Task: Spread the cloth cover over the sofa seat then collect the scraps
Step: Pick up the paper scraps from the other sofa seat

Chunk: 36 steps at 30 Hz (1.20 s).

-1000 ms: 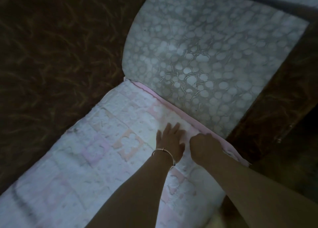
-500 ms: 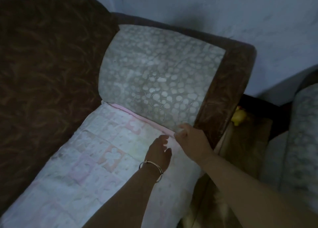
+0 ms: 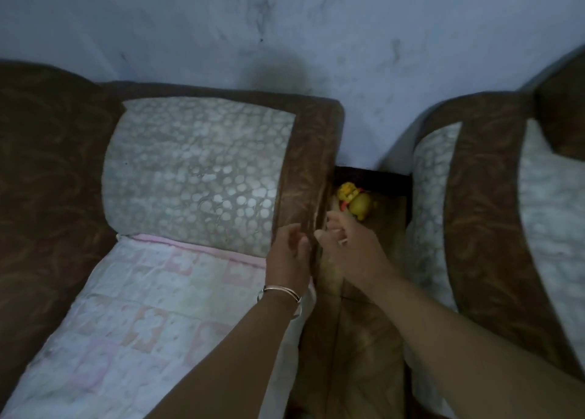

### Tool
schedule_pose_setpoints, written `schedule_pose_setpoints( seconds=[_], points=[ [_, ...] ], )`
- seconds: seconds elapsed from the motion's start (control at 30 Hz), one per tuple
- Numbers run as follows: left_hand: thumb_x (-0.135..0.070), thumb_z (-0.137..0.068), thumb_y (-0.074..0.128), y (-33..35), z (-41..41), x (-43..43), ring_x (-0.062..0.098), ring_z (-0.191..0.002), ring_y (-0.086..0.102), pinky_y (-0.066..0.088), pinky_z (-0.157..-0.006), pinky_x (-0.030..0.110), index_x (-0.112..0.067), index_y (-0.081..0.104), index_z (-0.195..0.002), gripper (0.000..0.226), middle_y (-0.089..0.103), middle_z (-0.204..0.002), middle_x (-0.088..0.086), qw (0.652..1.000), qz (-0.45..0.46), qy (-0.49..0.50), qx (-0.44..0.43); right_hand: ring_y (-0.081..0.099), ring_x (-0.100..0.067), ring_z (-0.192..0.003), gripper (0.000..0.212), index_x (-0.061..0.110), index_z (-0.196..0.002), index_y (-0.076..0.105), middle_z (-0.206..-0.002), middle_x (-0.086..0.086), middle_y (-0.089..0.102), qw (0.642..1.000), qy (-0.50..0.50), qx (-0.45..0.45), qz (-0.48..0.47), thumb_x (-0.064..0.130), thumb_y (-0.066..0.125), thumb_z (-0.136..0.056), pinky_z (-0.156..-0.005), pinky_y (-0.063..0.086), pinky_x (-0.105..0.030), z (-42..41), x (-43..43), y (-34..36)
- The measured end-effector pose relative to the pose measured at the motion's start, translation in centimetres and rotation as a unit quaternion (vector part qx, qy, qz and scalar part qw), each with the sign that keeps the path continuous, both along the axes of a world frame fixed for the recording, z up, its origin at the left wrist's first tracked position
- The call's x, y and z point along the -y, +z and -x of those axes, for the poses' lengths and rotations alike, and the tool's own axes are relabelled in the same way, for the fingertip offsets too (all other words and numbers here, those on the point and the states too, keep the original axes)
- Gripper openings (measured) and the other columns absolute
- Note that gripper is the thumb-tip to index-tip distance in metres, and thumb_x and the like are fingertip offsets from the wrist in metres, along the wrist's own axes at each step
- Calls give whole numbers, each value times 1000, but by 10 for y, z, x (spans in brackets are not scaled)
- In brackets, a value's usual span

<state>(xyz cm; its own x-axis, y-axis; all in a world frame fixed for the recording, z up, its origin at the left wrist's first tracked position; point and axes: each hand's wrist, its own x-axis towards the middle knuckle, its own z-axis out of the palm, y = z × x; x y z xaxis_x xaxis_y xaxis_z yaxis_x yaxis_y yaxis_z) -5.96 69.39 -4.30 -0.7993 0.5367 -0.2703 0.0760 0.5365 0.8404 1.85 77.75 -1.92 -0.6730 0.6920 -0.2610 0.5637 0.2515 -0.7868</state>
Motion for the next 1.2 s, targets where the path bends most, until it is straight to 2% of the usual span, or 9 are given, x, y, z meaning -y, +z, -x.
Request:
schedule_pose_setpoints(
  seconds=[0.13,0.33,0.57,0.67,0.77,0.87,0.97,1.03,1.2],
  points=[
    [-16,-94,51,13,-44,-23,23,-106,62,51,-97,44,-14,52,-123,29,60,-105,0,1000,-24,-6,17,56,-14,-117,50,19,-139,44,-134,-1,56,999,-29,-30,-5,34,55,-92,-96,46,-26,-46,-16,12],
    [-17,-94,52,24,-122,-54,16,-105,59,50,-100,41,-17,48,-126,32,56,-107,-7,997,-56,-33,48,56,-14,-116,51,18,-140,42,-135,-1,55,995,-71,-64,-4,32,55,-92,-98,47,-29,-125,-37,25],
    [-14,-91,56,37,-218,-96,14,-95,57,51,-96,41,-16,49,-124,34,52,-86,-20,993,-93,-25,62,59,-11,-105,56,18,-137,45,-126,1,60,983,-158,-96,1,36,62,-87,-96,50,-28,-225,-63,32],
    [-10,-90,56,33,-258,-112,13,-89,58,52,-92,38,-12,50,-123,33,53,-84,-19,991,-110,-44,55,58,-9,-100,54,18,-136,46,-125,0,60,978,-182,-102,0,36,61,-88,-89,47,-22,-265,-71,31],
    [-4,-90,55,31,-297,-125,-3,-76,53,48,-80,20,-10,50,-122,32,50,-83,-20,989,-119,-71,47,58,-9,-99,52,18,-135,47,-126,0,60,973,-203,-109,3,34,61,-89,-87,46,-21,-305,-79,27],
    [-4,-89,58,29,-334,-134,11,-81,57,50,-85,30,-17,50,-111,27,57,-86,-9,986,-129,-80,76,57,-9,-96,49,17,-135,48,-126,-1,61,966,-229,-118,4,31,61,-89,-83,45,-18,-343,-87,25],
    [-4,-88,59,27,-372,-144,19,-90,59,52,-92,45,-22,47,-108,29,59,-101,2,983,-128,-99,89,56,-7,-94,47,17,-135,47,-126,0,60,961,-251,-116,-4,30,59,-91,-75,42,-10,-382,-96,22],
    [-4,-89,58,27,-400,-152,20,-89,59,53,-90,45,-19,47,-113,31,57,-104,1,980,-132,-119,85,55,-7,-95,47,17,-136,47,-127,-1,60,957,-266,-119,-4,29,57,-92,-75,43,-10,-411,-102,21],
    [-1,-89,56,29,-471,-171,9,-83,58,53,-85,35,-13,44,-126,42,53,-107,-3,977,-128,-150,86,55,-7,-96,43,17,-136,46,-128,-2,59,950,-286,-125,-9,22,53,-94,-83,45,-17,-481,-116,16]
  ],
)
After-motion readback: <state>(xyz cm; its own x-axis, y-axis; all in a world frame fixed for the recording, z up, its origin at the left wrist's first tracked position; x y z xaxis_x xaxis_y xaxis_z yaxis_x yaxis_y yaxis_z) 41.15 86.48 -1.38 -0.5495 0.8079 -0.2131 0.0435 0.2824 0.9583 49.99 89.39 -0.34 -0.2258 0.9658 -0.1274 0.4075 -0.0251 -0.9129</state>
